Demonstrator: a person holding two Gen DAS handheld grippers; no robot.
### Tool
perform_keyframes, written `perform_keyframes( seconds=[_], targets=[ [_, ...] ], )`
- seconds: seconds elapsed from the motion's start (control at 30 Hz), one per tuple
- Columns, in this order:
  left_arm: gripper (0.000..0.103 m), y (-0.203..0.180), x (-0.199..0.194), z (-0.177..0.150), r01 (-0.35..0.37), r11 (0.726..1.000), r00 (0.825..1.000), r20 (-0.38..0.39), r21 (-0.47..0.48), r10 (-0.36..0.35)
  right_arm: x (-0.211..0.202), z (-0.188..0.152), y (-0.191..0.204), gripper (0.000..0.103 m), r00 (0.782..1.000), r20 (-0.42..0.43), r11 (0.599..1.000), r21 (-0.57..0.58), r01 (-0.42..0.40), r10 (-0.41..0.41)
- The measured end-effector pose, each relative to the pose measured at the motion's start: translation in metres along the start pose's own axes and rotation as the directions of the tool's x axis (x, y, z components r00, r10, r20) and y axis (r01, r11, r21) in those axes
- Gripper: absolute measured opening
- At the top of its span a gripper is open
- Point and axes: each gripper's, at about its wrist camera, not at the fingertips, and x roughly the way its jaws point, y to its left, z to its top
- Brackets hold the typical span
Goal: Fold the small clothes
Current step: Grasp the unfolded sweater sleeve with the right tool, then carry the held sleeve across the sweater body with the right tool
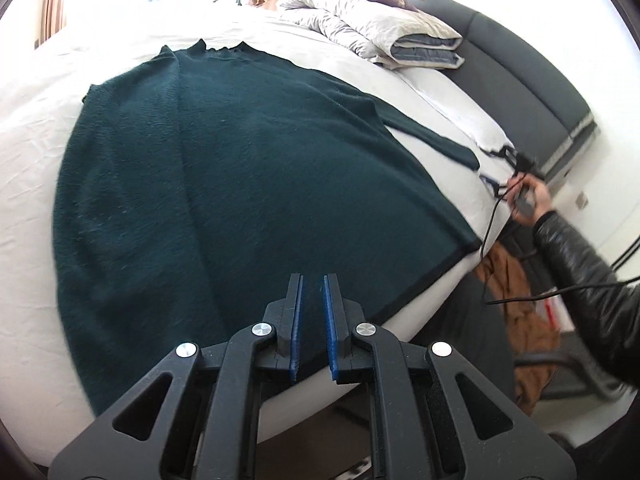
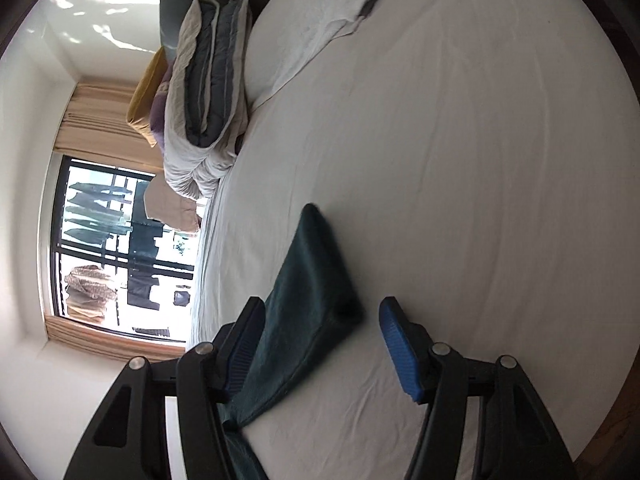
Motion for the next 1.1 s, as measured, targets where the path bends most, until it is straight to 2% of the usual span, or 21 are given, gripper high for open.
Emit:
perform_keyframes(
  seconds=[0.13,0.2,0.37,0.47,0.53,0.63,0.7,0.83,0.93,1.03,1.1],
  targets=[
    [0.009,-0.005,0.010,0.011,0.022,0.999,1.000,-0.009,-0.036,-0.022,0.027,-0.007,0.014,0.061,0.999,-0.041,0.998,-0.056,-0.015,0.012],
    [0.009,-0.008,0.017,0.015,0.039,0.998,0.999,-0.025,-0.049,-0.040,0.039,0.000,0.018,0.061,0.997,-0.071,0.997,-0.078,-0.025,0.019],
    [0.009,-0.020,0.030,0.013,0.055,0.998,0.996,-0.062,-0.033,-0.057,0.052,-0.002,0.023,0.059,0.992,-0.128,0.994,-0.112,-0.015,0.001],
    [0.009,-0.025,0.034,0.013,0.064,0.997,0.995,-0.071,-0.032,-0.066,0.057,0.003,0.020,0.046,0.988,-0.156,0.995,-0.093,-0.023,0.009],
    [0.009,-0.026,0.036,0.015,0.070,0.997,0.995,-0.070,-0.035,-0.072,0.063,0.005,0.018,0.027,0.984,-0.176,0.996,-0.089,-0.026,0.010],
    [0.009,-0.025,0.038,0.019,0.089,0.994,0.993,-0.068,-0.064,-0.094,0.063,0.004,0.010,0.012,0.982,-0.188,0.996,-0.081,-0.031,0.016],
    [0.009,-0.024,0.039,0.021,0.108,0.990,0.991,-0.065,-0.091,-0.114,0.060,0.003,0.009,0.010,0.983,-0.183,0.995,-0.099,-0.033,0.014],
    [0.009,-0.021,0.046,0.030,0.144,0.982,0.986,-0.068,-0.124,-0.153,0.052,-0.006,0.028,0.009,0.989,-0.139,0.975,-0.221,0.026,-0.058],
    [0.009,-0.016,0.052,0.037,0.178,0.968,0.979,-0.065,-0.175,-0.192,0.045,-0.015,0.052,0.009,0.991,-0.094,0.947,-0.316,0.059,-0.093],
    [0.009,-0.008,0.056,0.046,0.191,0.956,0.977,-0.051,-0.223,-0.207,0.036,-0.030,0.084,0.009,0.994,-0.059,0.909,-0.412,0.056,-0.088],
    [0.011,0.000,0.058,0.055,0.216,0.938,0.972,-0.036,-0.272,-0.234,0.032,-0.042,0.106,0.009,0.995,-0.047,0.879,-0.474,0.054,-0.086]
  ],
)
